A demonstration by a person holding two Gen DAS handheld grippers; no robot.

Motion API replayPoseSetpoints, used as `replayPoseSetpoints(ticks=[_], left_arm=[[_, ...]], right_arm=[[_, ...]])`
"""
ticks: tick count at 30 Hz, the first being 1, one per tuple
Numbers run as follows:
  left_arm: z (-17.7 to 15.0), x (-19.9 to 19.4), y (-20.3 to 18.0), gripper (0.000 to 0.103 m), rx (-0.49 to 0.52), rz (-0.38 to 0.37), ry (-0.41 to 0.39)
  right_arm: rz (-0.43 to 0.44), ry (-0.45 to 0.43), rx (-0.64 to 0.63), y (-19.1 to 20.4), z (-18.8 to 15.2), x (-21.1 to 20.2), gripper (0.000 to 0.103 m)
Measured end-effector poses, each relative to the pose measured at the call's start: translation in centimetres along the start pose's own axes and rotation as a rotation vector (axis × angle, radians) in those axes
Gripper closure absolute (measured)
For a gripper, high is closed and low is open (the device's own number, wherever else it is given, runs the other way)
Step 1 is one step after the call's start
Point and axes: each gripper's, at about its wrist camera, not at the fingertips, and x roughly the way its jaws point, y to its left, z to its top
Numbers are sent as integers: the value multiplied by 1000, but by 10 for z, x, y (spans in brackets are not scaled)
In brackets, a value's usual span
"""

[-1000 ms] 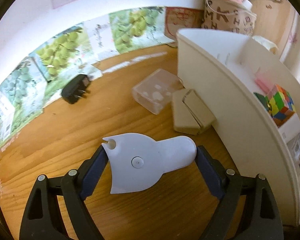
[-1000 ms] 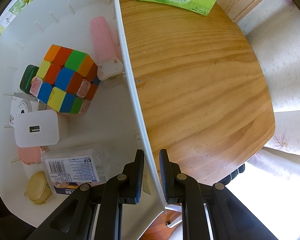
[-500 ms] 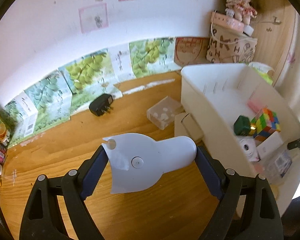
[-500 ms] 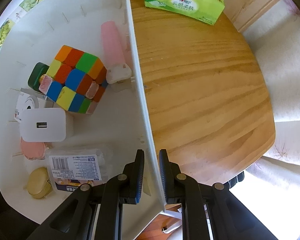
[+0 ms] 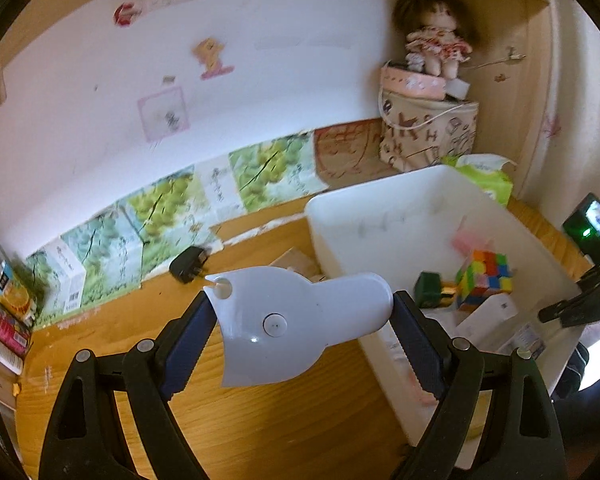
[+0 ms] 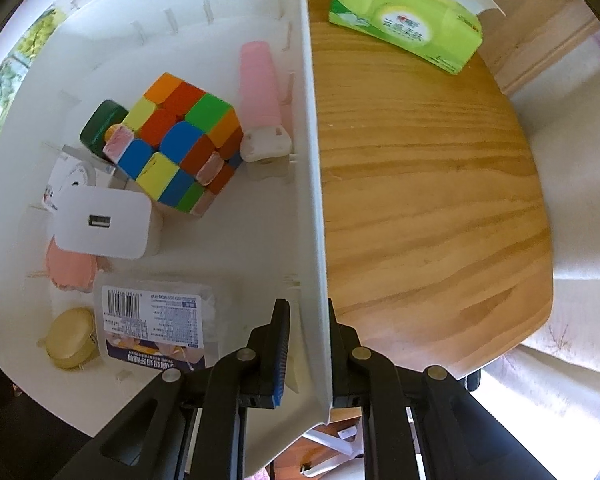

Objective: Organize rigid objects
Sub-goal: 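Lift the white toy piece and carry it over the tray, then open the left gripper to drop the toy piece into the tray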

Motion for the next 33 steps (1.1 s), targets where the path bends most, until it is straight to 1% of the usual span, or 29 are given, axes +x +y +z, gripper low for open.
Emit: replayPoseSetpoints(ticks=[4, 12, 16, 19, 24, 28, 33], left_arm=[[10, -7, -20, 14, 5, -5, -17], [21, -13, -59, 14, 15, -15, -4], [24, -10, -76, 14, 16, -30, 13], [26, -8, -88, 14, 13, -35, 28], [28, -2, -104, 14, -9, -44, 58], [29, 3, -117, 14, -24, -42, 77], [30, 7, -126, 13, -44, -19, 101]], right_arm=[[-2, 3, -55, 6, -2, -1, 89], [25, 13, -156, 15, -4, 0, 92], [43, 14, -199, 18, -4, -1, 92], [32, 11, -233, 23, -5, 0, 92], [40, 9, -288, 25, -9, 3, 95], [51, 12, -334, 26, -12, 3, 96], [85, 22, -381, 20, -13, 7, 94]])
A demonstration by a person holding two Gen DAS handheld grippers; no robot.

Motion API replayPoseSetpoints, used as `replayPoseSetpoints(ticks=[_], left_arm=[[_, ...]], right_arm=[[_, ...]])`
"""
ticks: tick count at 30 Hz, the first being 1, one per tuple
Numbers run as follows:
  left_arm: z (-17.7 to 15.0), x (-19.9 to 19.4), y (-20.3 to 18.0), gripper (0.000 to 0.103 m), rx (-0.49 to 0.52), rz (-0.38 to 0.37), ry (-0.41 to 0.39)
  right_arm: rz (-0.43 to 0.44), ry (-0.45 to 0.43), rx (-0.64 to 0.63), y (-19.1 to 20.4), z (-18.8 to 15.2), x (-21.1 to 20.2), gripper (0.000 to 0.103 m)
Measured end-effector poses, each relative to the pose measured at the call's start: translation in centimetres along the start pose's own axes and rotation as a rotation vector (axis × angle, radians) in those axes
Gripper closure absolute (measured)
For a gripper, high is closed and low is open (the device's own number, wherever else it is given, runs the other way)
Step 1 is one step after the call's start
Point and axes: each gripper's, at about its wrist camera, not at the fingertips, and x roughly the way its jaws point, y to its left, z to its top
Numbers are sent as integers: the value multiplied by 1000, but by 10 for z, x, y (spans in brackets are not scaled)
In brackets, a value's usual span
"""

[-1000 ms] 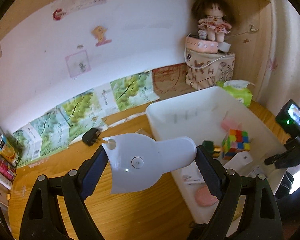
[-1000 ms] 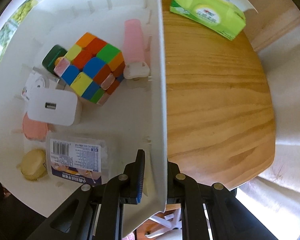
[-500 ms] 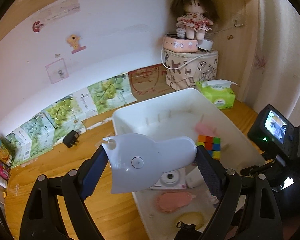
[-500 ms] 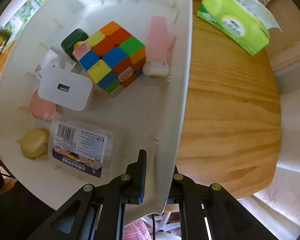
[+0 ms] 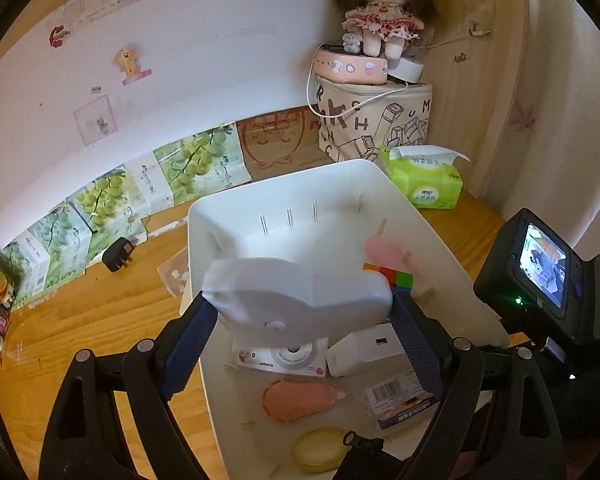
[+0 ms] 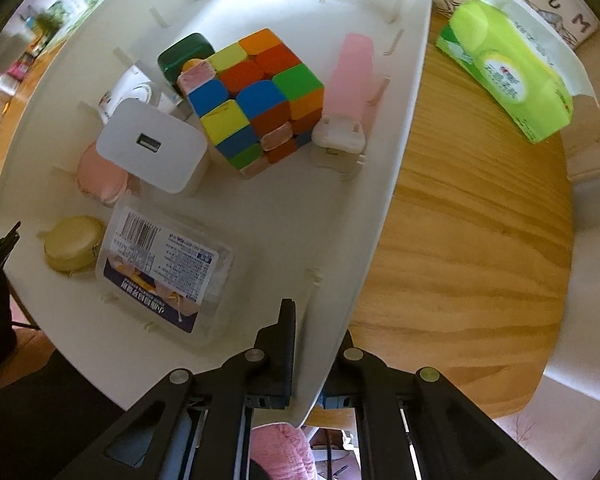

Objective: Organize rigid objects
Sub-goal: 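Open the left gripper to drop the toy piece into the tray, then move the left gripper to the black plug adapter on the table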

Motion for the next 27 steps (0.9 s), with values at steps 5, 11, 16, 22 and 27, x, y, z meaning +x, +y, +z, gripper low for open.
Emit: replayPoseSetpoints(ticks=[5, 11, 16, 22, 27], left_arm=[[3, -1, -4, 13, -20, 27, -9], [4, 3, -4, 13, -36, 57, 10], [5, 4, 5, 13, -56, 89, 20], [7, 4, 31, 13, -107, 97, 28], [5, 8, 57, 13, -142, 106, 60]], right_arm=[[26, 5, -36, -9, 2, 4, 92], [38, 2, -49, -20, 8, 2, 92], [40, 2, -40, -22, 9, 5, 92], [37, -1, 5, -21, 4, 2, 93], [29, 11, 72, -25, 5, 6, 96]])
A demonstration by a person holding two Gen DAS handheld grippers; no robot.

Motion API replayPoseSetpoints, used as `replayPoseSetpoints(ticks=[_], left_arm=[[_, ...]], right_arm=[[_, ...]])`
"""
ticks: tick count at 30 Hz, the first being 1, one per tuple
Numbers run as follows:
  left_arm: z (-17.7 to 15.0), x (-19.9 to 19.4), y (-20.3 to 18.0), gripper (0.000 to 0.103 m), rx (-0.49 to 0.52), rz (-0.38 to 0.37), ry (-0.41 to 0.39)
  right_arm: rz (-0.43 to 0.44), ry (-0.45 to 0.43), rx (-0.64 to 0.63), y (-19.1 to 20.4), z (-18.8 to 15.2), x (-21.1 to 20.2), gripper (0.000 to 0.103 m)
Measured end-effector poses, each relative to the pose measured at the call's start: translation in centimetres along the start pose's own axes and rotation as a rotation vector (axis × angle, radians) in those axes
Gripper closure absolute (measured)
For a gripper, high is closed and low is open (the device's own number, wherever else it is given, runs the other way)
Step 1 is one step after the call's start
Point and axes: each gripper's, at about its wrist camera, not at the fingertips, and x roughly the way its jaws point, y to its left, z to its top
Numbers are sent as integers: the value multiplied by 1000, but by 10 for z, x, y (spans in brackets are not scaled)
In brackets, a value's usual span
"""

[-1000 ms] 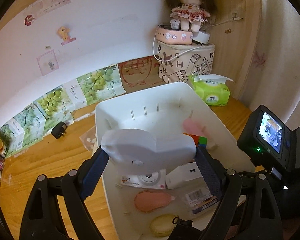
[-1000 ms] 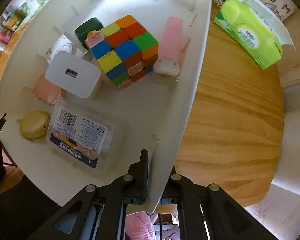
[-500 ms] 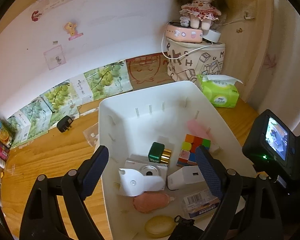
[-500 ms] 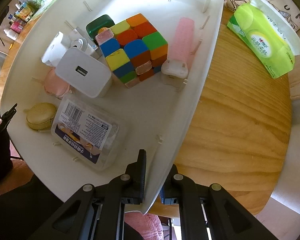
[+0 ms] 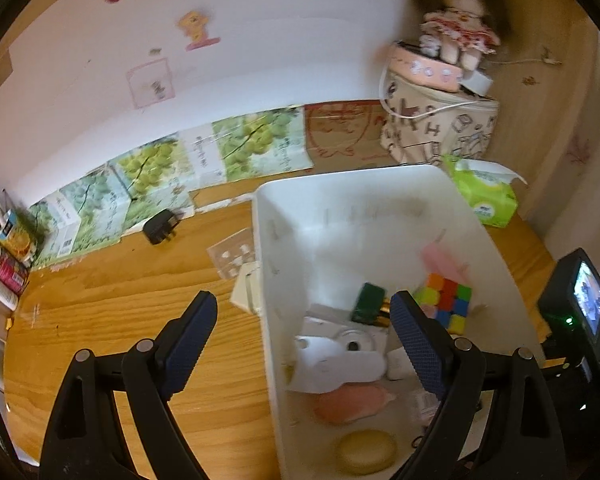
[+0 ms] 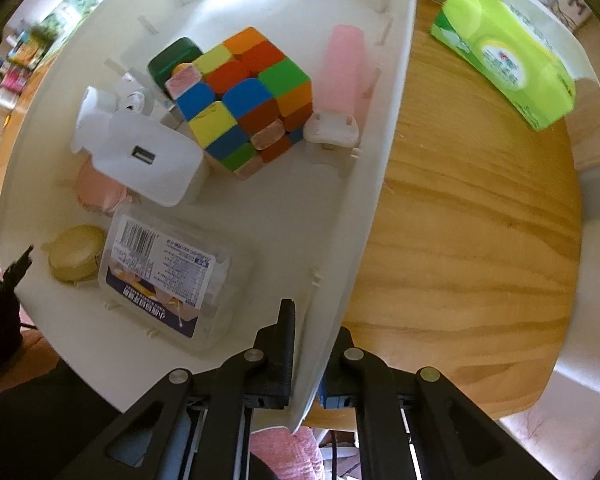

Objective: Organize rigid objects
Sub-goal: 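Move the left gripper to the black plug adapter on the table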

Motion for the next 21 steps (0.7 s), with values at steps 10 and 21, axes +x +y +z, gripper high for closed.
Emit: replayPoseSetpoints(ticks=[10, 21], left_arm=[[9, 14, 70, 13, -110, -7, 70], [39, 61, 147, 13, -213, -19, 163]], right_arm=[[-29, -2, 175, -16, -2, 8, 96], [-66, -14, 335, -25, -9, 12, 96]])
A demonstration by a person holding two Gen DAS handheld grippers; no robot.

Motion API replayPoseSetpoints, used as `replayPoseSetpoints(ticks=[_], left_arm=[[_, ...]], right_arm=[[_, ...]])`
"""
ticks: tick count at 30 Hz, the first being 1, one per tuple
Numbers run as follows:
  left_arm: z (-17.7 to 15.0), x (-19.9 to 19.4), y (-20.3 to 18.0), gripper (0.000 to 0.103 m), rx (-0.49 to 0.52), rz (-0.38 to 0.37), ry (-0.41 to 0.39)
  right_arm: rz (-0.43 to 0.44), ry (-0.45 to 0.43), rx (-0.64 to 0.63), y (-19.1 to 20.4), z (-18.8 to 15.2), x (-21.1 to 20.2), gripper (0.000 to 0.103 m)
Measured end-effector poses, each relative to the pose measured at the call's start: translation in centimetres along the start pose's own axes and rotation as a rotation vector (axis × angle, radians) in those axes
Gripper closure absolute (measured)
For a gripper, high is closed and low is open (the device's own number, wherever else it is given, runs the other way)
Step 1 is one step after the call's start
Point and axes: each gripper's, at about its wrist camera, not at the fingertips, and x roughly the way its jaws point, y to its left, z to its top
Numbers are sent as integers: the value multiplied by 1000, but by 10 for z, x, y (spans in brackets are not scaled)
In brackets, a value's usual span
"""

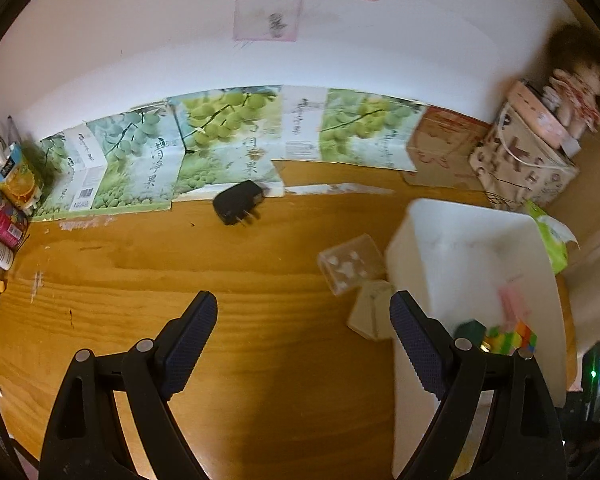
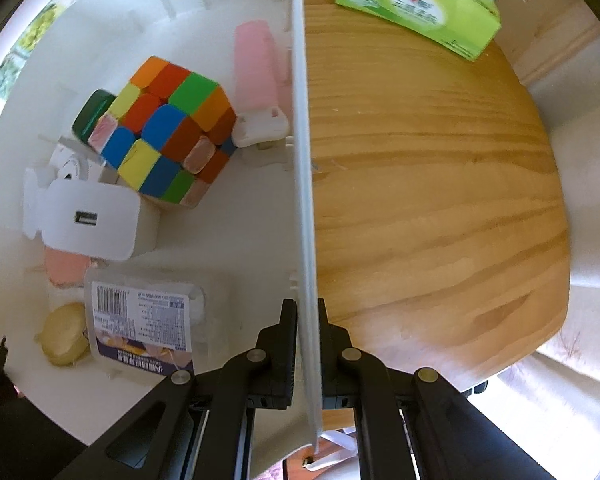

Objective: Organize rigid objects
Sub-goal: 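Move the left gripper to the black plug adapter on the table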

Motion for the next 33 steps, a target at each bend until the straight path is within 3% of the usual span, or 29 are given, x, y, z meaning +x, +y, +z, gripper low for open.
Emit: replayPoseSetpoints(ticks=[4, 16, 24, 28, 33], left_arm=[[17, 18, 16, 13, -8, -29, 33], [70, 101, 52, 13, -60, 34, 160], [74, 151, 68, 14, -105, 47, 230], [72, 164, 75, 14, -134, 40, 221], [69, 169, 83, 15, -166, 32, 154]], right_arm=[[-18, 1, 49, -2, -1, 4, 96], [-68, 52, 144, -5, 16, 3, 92], [-100, 101, 186, 5, 32, 6, 90], [-120, 127, 191, 7, 39, 7, 89], [-138, 151, 189, 15, 50, 10, 88]])
